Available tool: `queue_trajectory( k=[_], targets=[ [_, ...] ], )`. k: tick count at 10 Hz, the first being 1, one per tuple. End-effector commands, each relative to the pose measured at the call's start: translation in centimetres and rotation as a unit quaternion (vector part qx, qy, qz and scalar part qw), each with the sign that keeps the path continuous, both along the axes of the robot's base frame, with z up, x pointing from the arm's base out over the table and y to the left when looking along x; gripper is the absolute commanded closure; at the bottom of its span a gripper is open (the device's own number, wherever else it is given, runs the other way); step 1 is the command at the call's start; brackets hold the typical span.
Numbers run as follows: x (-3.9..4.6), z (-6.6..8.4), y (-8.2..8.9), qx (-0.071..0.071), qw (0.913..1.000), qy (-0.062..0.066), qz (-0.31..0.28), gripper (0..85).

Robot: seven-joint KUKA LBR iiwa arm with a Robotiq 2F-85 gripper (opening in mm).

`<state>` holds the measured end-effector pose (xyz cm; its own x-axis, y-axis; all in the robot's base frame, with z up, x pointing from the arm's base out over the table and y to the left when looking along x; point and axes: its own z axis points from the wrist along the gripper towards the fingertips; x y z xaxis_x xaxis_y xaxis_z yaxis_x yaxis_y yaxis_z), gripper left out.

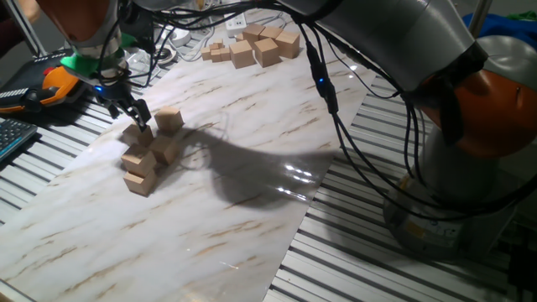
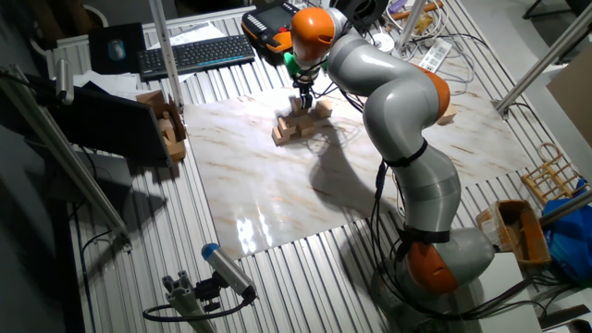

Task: Stack the blocks into a pyramid shape

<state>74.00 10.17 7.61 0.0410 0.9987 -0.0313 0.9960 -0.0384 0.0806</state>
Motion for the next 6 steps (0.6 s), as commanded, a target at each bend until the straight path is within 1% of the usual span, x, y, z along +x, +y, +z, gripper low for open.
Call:
queue_trajectory(
  k=[1,3,6],
  targets=[
    [-0.04,-0.2,-0.1,0.002,1.0,0.001,0.001,0.0],
    [-0.17,-0.7,-0.2,0.005,1.0,0.003,-0.001,0.0],
    [-0.38,-1.2,-0.3,0.013,0.9998,0.012,-0.006,0.0]
  ],
)
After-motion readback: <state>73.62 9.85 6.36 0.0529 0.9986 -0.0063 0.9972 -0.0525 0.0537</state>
